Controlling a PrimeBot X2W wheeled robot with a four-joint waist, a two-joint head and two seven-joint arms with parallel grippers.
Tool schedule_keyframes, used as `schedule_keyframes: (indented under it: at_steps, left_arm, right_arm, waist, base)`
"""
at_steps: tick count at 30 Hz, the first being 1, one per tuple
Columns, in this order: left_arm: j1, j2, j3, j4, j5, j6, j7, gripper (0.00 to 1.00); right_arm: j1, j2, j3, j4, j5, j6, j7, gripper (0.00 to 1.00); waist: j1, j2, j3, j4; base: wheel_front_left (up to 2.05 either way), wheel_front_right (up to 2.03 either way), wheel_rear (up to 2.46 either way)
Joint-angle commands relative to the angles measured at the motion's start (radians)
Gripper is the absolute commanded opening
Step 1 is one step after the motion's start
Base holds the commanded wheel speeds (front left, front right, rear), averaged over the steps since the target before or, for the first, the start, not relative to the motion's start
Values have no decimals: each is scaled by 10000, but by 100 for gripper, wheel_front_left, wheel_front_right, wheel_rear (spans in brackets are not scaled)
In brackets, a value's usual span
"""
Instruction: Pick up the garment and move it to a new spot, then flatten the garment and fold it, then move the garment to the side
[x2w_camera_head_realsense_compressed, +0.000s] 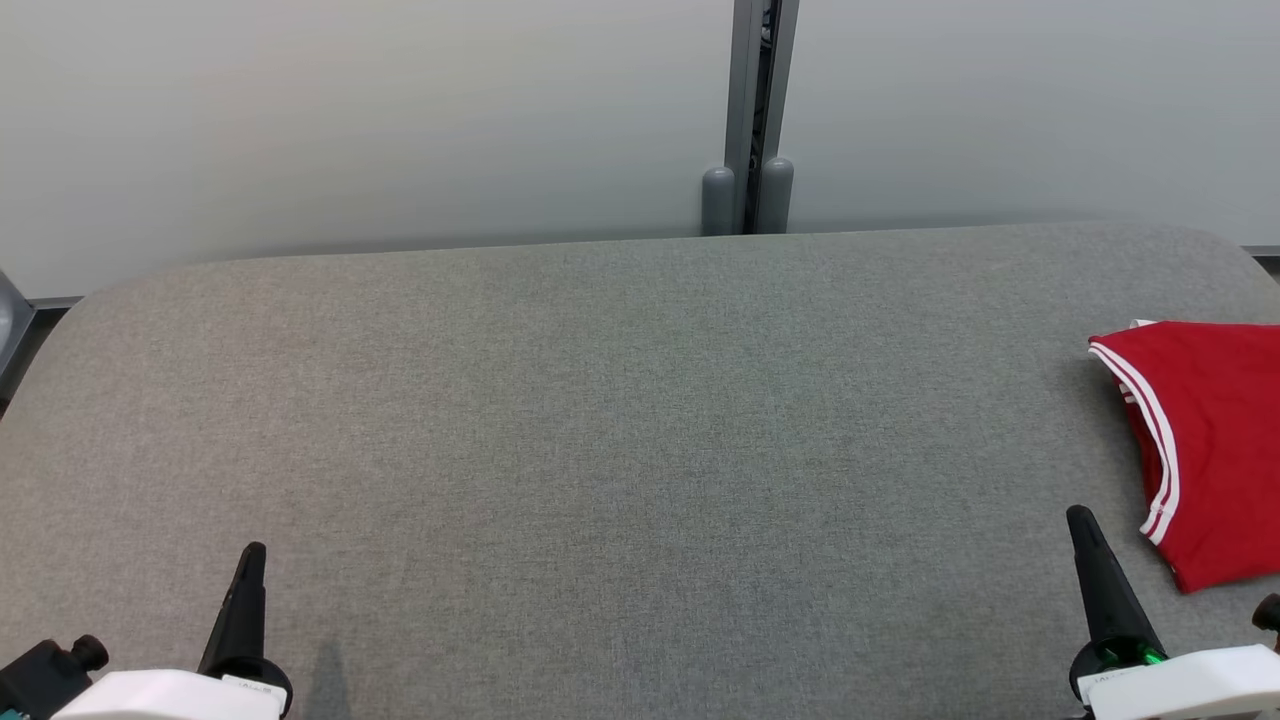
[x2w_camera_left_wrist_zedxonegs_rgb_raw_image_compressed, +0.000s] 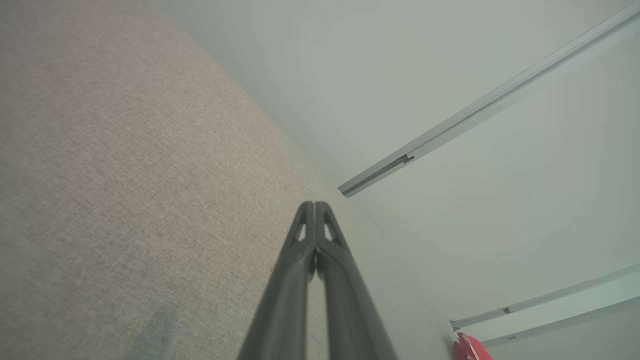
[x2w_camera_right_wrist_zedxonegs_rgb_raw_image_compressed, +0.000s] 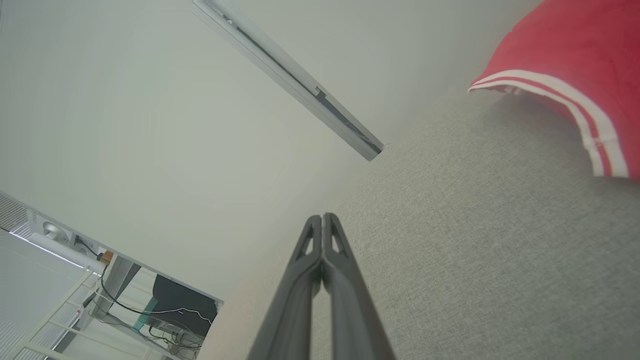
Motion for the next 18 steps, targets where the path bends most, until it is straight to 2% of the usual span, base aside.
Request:
schedule_keyframes:
  at_steps: [1, 18]
  left_arm:
    - [-263, 20, 165, -91, -285, -101, 98, 0]
    - [-371, -216, 722, -60, -1826, -372, 700, 0]
  right_arm:
    - [-221, -14, 24, -71, 354, 1, 31, 0]
    - [-332, 59, 145, 96, 2140, 1, 81, 0]
  waist:
    - [0, 0, -3, 2]
    - [0, 0, -27, 18]
  base:
    - [0, 0, 0]
    - [0, 0, 0]
